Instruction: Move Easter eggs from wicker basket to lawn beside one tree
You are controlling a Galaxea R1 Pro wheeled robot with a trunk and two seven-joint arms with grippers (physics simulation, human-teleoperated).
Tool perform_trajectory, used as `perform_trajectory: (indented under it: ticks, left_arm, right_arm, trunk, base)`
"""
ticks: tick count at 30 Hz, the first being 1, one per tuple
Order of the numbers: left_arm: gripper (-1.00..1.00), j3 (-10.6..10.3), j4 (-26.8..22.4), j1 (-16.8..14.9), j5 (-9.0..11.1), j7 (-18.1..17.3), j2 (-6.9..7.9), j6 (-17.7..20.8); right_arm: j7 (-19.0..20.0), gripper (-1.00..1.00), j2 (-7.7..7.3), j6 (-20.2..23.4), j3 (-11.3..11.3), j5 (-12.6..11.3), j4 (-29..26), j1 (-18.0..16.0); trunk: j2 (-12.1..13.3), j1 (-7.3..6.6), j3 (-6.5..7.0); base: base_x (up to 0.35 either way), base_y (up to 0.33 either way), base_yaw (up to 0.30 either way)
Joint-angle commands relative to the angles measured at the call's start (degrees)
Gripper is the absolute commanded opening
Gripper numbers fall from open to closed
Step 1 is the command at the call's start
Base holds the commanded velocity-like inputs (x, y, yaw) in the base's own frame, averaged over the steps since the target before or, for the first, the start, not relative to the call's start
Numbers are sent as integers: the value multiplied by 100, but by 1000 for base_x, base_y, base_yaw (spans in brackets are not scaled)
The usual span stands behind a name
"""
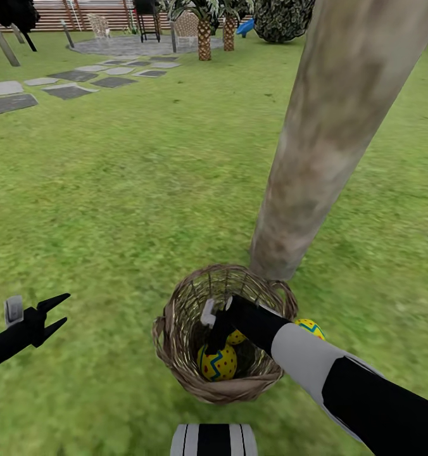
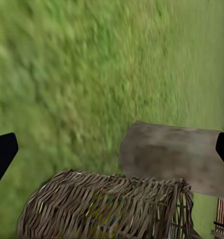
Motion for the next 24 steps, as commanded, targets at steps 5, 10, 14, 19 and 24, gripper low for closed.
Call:
perform_trajectory:
  ticks: [5,10,14,19,24]
  left_arm:
    - [100,9,10,-4,-47,-48,-1,27]
    - [100,8,-2,-4,-51,-48,-1,27]
    - [100,3,-6,-4,-54,-48,-1,27]
    - [100,9,-12,-4,-48,-50,-1,27]
    - [100,2,9,-4,-53,-25,-8,27]
  right_arm:
    - [62,100,0,18,1,65,-17,-3]
    - [26,100,-8,34,-6,61,15,-2]
    - [24,100,-9,112,-7,61,12,-3]
    - [24,100,-9,140,-8,61,-8,-3]
    - [24,100,-9,141,-9,61,-11,-3]
  trunk:
    - [-6,7,-70]
    - [-8,12,-115]
    - [-11,17,-159]
    - [-11,17,-159]
    - [-11,17,-159]
  base:
    - [0,0,0]
    - [0,0,0]
    - [0,0,0]
    - [0,0,0]
    - [-202,0,0]
